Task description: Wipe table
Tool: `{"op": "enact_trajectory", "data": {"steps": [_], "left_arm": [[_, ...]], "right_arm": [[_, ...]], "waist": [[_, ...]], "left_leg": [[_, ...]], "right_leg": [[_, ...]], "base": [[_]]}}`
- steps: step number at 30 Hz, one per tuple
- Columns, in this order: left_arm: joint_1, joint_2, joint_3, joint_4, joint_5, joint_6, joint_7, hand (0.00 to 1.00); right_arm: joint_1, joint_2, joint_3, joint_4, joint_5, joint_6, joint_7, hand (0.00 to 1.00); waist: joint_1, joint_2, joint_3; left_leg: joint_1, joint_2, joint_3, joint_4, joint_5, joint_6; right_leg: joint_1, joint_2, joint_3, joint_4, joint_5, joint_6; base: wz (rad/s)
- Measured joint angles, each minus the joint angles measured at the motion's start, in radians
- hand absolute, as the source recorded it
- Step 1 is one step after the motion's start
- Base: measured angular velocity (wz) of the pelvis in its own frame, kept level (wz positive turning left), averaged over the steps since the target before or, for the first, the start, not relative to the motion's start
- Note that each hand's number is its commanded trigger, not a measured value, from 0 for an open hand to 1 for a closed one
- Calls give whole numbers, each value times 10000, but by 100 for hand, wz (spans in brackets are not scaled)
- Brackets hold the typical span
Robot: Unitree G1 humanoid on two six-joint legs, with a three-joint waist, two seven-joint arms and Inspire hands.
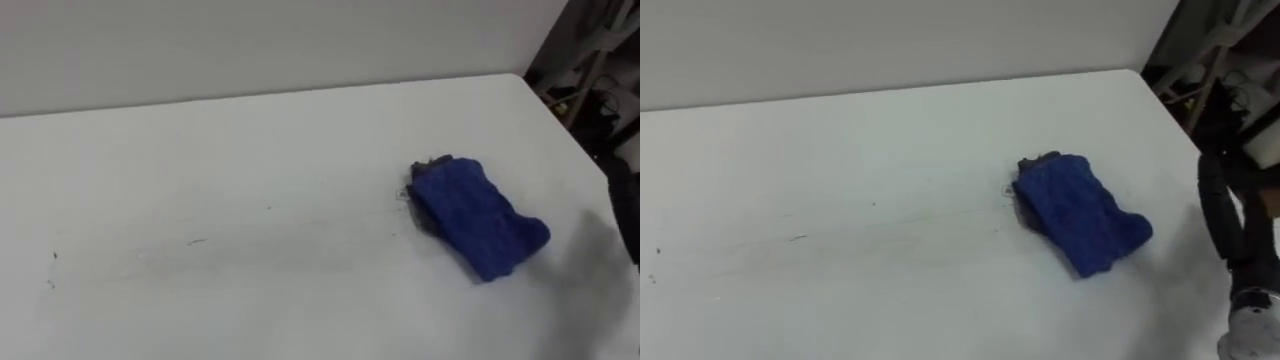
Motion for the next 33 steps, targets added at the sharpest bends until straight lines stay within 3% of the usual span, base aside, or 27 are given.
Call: {"op": "enact_trajectory", "data": {"steps": [11, 13, 16, 22, 25, 27, 30, 33], "left_arm": [[174, 29, 667, 114, -43, 13, 69, 0], [270, 43, 710, 112, -228, 9, 280, 0], [415, 43, 744, 111, -415, 8, 465, 0], [373, 53, 718, -81, -419, 12, 657, 0], [346, -3, 668, -93, -534, 13, 658, 0], [345, -16, 683, -93, -660, 12, 674, 0], [337, -30, 624, 147, -627, 4, 650, 0], [304, -47, 556, 258, -354, 12, 632, 0]], "right_arm": [[96, -386, -1611, 1454, 2178, 272, -2200, 0], [259, -473, -1915, 1510, 3502, 263, -2999, 0], [295, -637, -2264, 2148, 4764, 55, -3735, 0], [701, -589, -2617, 3692, 6644, -241, -4768, 0], [1043, -554, -2617, 4772, 7679, -293, -4798, 0], [1062, -411, -2616, 5891, 7822, -438, -4635, 0], [1114, 33, -2507, 7537, 7834, -449, -3866, 0], [1393, 492, -1695, 8519, 7310, -409, -2827, 0]], "waist": [[-491, -269, -98], [-506, -324, -87], [-686, -326, -93], [-754, -186, -132], [-771, -77, -169], [-798, -15, -137], [-781, 35, -157], [-680, 102, -156]], "left_leg": [[115, -1, 112, -3, -49, 12], [86, -1, 111, 1, -59, 13], [23, 4, 112, 72, -122, 18], [-59, 11, 103, 159, -237, 28], [-20, 17, 105, 168, -290, 25], [-40, 24, 95, 157, -290, 24], [-45, 26, 64, 118, -297, 21], [-46, 26, 45, 164, -298, 22]], "right_leg": [[-6, 0, 117, 66, -5, 5], [-12, 0, 120, 55, -9, 9], [-15, 8, 164, -23, -9, 9], [-20, 4, 149, -24, -15, 34], [22, 5, 131, -18, -23, 46], [25, 5, 100, -21, -23, 46], [45, 4, 89, -23, -25, 48], [63, -5, 58, -10, -24, 47]], "base": [[-3], [0], [0], [0], [0], [3], [1], [0]]}}
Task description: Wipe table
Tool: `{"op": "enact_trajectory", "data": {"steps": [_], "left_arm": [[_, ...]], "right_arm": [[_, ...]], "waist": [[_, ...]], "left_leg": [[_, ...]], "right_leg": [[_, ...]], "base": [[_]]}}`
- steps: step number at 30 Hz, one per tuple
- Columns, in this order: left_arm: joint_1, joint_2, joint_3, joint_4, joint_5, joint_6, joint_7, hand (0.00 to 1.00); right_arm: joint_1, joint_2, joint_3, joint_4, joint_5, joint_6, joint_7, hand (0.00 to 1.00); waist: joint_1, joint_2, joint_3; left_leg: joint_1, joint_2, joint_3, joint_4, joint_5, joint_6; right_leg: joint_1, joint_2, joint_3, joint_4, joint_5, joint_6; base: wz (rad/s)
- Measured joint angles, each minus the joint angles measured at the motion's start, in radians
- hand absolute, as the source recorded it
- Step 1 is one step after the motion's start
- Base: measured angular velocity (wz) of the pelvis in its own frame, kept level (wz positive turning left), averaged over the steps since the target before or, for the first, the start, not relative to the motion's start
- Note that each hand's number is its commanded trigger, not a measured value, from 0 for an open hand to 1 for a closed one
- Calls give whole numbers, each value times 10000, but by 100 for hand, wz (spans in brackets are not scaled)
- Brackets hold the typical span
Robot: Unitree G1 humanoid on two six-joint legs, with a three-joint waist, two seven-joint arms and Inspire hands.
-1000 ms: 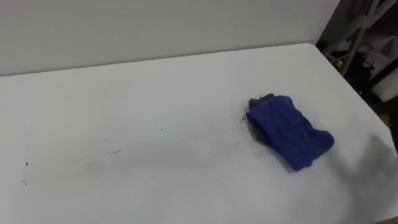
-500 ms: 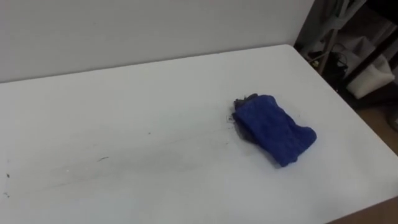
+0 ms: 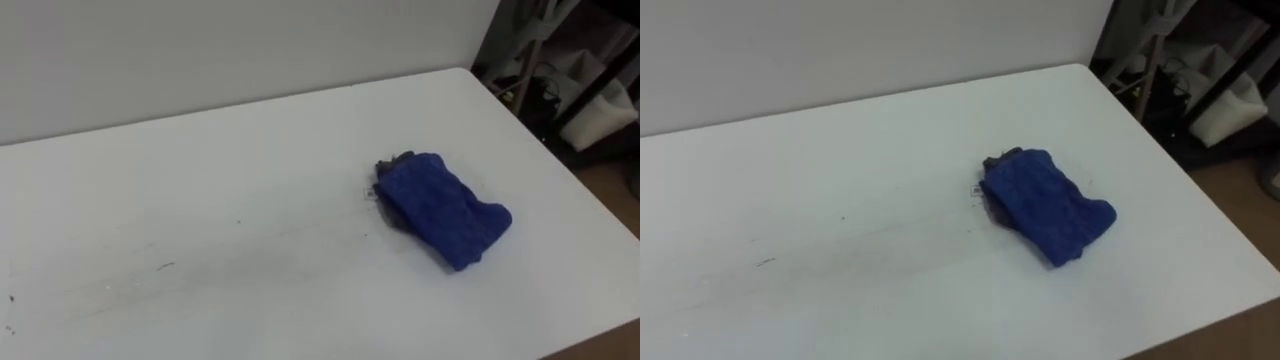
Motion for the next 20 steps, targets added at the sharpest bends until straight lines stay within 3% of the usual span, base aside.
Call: {"op": "enact_trajectory", "data": {"steps": [3, 5, 11, 15, 20], "left_arm": [[-81, 25, -663, 150, 206, -3, 8, 0], [-447, -17, -1184, 452, 530, -3, 44, 0], [-798, -29, -1653, 759, 2387, -2, 474, 0], [-792, 34, -2050, 1293, 3039, 52, 1110, 0], [-687, -79, -2323, 1483, 3855, 458, 1567, 0]], "right_arm": [[-56, 87, 1820, 670, -1327, 237, 895, 0], [-181, 145, 2830, 795, -2598, 360, 1203, 0], [-1161, 233, 4063, 826, -5473, 407, 1542, 0], [-1380, 430, 4909, 767, -5806, 428, 1545, 0], [-1510, 589, 5642, 851, -5665, 569, 1801, 0]], "waist": [[68, 80, 17], [366, 169, 30], [847, 253, 42], [1187, 257, 58], [1402, 302, 115]], "left_leg": [[-14, 0, -8, 46, -36, -51], [17, 0, -86, 58, -36, -51], [-113, -1, -390, 145, 12, -11], [-46, -15, -508, 227, 10, -7], [-150, -43, -939, 214, 1, -18]], "right_leg": [[3, 2, 5, 14, 6, -8], [80, 5, -51, 4, 10, -15], [156, 2, -318, -22, 10, -15], [379, 2, -461, -184, 9, -14], [648, -18, -956, -369, 1, -1]], "base": [[0], [8], [13], [11], [22]]}}
